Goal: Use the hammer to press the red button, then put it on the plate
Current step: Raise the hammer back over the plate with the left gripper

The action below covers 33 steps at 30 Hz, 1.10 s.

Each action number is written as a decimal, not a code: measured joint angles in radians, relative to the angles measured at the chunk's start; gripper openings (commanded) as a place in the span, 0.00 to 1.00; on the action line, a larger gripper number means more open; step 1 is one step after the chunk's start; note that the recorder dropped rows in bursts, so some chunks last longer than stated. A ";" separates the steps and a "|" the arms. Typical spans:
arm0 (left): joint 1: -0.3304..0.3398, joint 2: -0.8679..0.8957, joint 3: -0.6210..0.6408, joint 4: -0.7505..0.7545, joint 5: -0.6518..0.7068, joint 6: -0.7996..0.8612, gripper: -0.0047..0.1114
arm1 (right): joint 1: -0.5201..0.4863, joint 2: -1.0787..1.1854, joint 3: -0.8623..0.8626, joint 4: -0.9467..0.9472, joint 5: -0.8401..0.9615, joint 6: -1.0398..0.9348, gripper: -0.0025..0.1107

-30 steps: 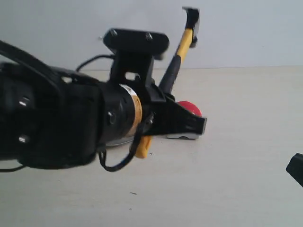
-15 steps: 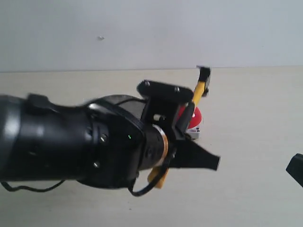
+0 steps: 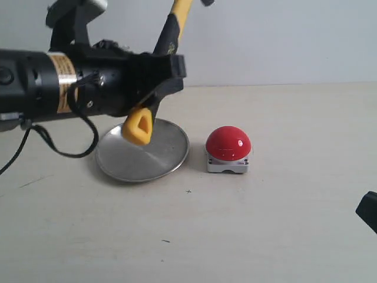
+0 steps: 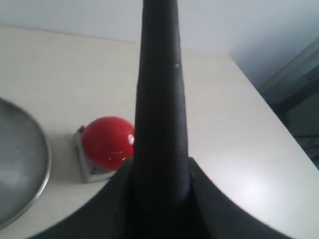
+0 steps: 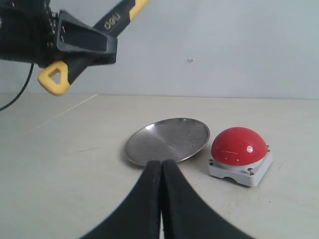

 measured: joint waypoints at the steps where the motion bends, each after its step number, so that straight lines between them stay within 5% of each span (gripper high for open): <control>1: 0.030 0.004 0.042 0.005 -0.039 -0.011 0.04 | 0.000 0.000 0.000 0.000 0.000 0.000 0.02; 6: 0.242 0.075 0.210 0.009 -0.365 -0.061 0.04 | 0.000 0.000 0.000 0.000 0.000 0.000 0.02; 9: 0.303 0.122 0.234 0.009 -0.516 -0.071 0.04 | 0.000 0.000 0.000 0.000 0.000 0.000 0.02; 21: 0.328 0.366 0.240 -0.207 -0.697 0.002 0.04 | 0.000 0.000 0.000 0.000 0.000 0.000 0.02; 33: 0.368 0.373 0.240 -0.181 -0.684 -0.130 0.04 | 0.000 0.000 0.000 0.000 0.000 0.000 0.02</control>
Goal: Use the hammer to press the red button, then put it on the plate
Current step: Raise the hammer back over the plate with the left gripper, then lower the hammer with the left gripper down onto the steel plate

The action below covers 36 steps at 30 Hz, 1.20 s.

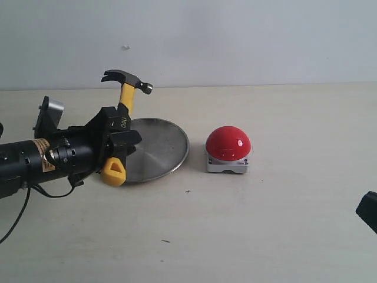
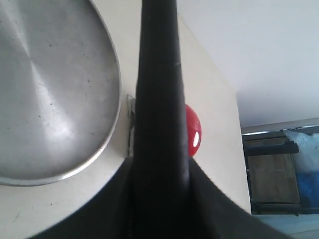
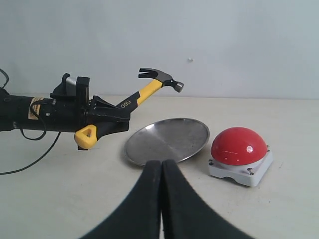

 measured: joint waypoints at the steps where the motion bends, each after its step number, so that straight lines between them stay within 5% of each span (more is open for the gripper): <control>1: 0.000 0.000 0.000 -0.002 0.004 -0.003 0.04 | 0.000 0.000 0.000 0.000 0.000 0.000 0.02; 36: 0.000 0.220 -0.123 -0.045 0.036 -0.003 0.04 | 0.000 0.000 0.000 0.000 0.000 0.000 0.02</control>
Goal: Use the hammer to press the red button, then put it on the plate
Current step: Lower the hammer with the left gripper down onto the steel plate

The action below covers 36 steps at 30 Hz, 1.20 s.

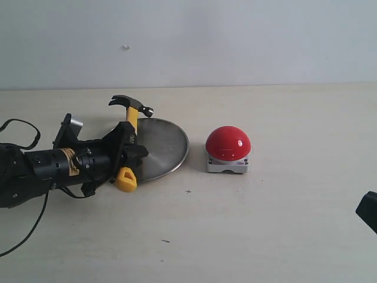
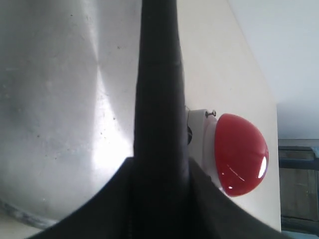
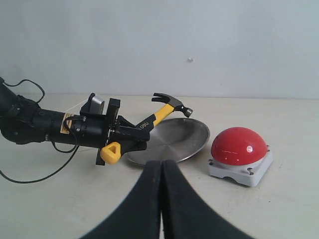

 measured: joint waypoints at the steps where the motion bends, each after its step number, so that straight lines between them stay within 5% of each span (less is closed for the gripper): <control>1: 0.000 0.005 -0.008 0.000 0.000 -0.002 0.04 | 0.000 0.000 0.000 0.000 0.000 0.000 0.02; 36: -0.010 0.014 -0.084 0.145 0.136 -0.038 0.04 | 0.000 0.000 0.000 0.000 0.000 0.000 0.02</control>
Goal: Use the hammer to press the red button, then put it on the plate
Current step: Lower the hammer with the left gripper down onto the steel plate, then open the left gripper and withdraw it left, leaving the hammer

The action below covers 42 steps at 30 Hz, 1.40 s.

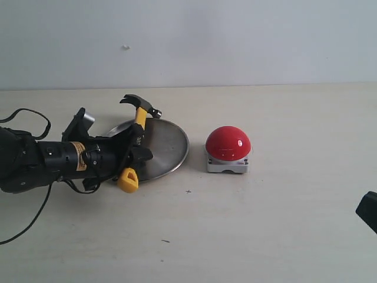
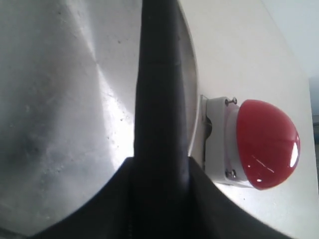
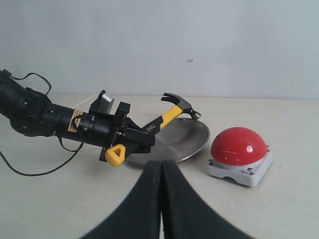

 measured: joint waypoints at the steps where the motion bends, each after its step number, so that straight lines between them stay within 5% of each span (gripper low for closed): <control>1: 0.000 0.000 -0.002 -0.002 0.007 -0.002 0.04 | 0.000 0.000 0.000 0.000 0.000 0.000 0.02; 18: -0.013 0.000 -0.002 -0.033 0.025 -0.004 0.04 | 0.000 0.000 0.000 0.000 0.000 0.000 0.02; 27: -0.013 0.000 -0.002 -0.033 0.026 -0.007 0.27 | 0.000 0.000 0.000 0.000 0.000 0.000 0.02; 42: -0.013 0.000 -0.004 0.009 0.029 -0.055 0.29 | 0.000 0.000 0.000 0.000 0.000 0.000 0.02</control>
